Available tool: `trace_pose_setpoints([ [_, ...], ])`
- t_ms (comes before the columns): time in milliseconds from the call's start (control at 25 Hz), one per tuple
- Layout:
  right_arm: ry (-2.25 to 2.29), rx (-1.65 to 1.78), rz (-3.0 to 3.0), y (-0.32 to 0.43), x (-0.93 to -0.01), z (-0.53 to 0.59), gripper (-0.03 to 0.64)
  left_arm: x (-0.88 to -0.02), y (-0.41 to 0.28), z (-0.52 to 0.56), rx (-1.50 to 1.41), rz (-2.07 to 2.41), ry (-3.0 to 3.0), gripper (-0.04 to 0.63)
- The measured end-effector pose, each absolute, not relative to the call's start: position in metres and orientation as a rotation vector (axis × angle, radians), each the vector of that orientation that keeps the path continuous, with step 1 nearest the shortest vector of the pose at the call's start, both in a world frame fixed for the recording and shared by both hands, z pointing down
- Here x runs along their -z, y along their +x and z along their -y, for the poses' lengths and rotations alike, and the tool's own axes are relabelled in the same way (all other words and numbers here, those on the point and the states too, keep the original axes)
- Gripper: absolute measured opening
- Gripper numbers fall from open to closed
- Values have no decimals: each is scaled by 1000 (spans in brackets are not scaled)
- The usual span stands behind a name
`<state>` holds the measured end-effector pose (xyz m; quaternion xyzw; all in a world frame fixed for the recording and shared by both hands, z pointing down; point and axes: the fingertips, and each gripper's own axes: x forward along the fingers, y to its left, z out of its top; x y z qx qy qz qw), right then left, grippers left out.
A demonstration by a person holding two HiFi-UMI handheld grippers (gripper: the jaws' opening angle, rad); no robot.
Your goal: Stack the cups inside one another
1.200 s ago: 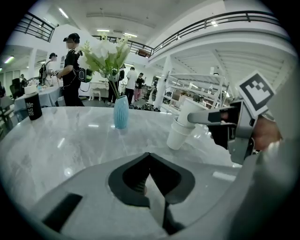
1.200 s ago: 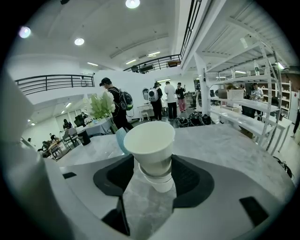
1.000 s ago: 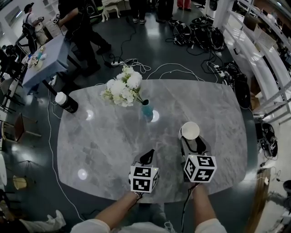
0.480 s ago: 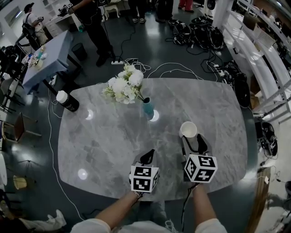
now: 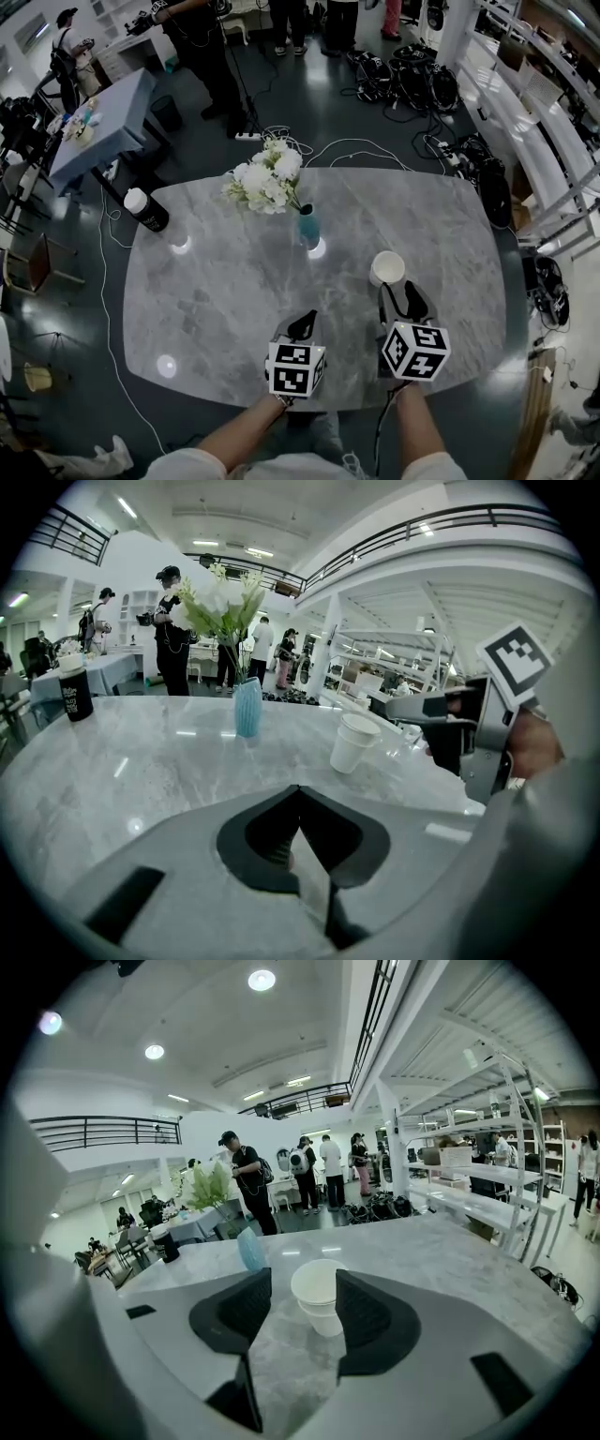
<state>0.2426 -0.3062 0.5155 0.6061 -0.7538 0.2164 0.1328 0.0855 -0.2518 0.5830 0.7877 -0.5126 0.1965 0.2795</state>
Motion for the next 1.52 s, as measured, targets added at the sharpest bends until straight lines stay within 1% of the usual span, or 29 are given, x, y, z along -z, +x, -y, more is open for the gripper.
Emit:
trace_pose_setpoints([
  [200, 1792, -597, 2166, 239, -504, 292, 133, -571, 78, 245, -515, 1374, 2142, -6],
  [560, 1786, -624, 2174, 219, -490, 255, 23, -545, 66, 220, -492, 1381, 2184, -6],
  [1040, 1743, -693, 2148, 191, -500, 181, 15, -519, 55, 178, -460, 1365, 2242, -6],
  [1520, 1776, -647, 2129, 190, -480, 157, 15, -499, 54, 153, -450, 1322, 2311, -6],
])
